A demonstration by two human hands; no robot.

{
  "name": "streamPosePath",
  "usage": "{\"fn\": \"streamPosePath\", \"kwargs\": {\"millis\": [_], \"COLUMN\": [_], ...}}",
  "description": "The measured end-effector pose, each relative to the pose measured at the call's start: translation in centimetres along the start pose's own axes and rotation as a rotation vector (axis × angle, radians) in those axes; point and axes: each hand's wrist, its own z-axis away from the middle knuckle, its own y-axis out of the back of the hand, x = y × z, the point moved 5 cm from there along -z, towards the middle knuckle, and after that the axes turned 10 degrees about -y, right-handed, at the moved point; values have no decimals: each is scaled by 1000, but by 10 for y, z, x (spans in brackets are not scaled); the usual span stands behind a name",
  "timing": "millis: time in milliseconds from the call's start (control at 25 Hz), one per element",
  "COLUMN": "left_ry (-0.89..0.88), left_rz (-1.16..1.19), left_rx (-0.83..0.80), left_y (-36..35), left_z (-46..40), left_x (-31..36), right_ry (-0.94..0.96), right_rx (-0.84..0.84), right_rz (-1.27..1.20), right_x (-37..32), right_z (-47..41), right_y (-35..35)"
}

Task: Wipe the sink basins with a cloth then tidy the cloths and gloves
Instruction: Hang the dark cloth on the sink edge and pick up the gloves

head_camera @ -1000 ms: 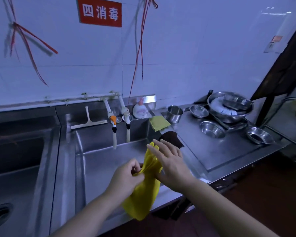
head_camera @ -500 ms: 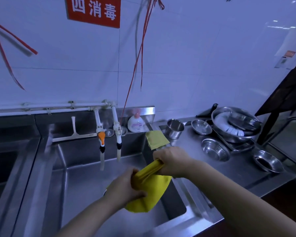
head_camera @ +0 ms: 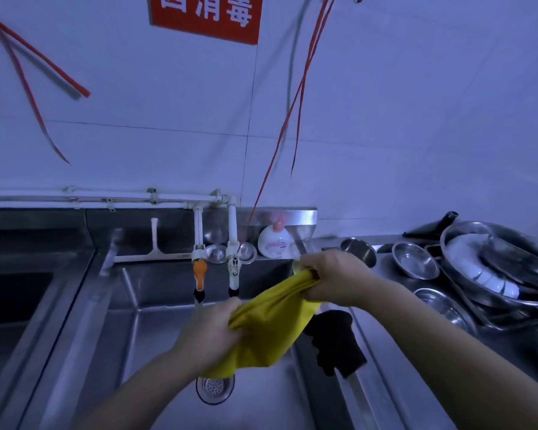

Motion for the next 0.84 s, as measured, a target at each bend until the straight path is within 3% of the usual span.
{"fn": "streamPosePath", "kwargs": {"millis": [360, 480, 640, 840], "left_ry": [-227, -140, 81, 111], "left_rz": [-662, -769, -305, 454], "left_rx": [415, 443, 441, 346], "left_y": [158, 160, 131, 96], "left_z": [-126, -186, -241, -262], "left_x": [41, 39, 17, 9], "right_ry": [-49, -126, -210, -197], "right_rx": [152, 208, 247, 275], "right_rz": [-531, -640, -703, -770], "right_x": [34, 47, 68, 85], "right_z": [-98, -124, -142, -150], "right_y": [36, 21, -2, -18]}}
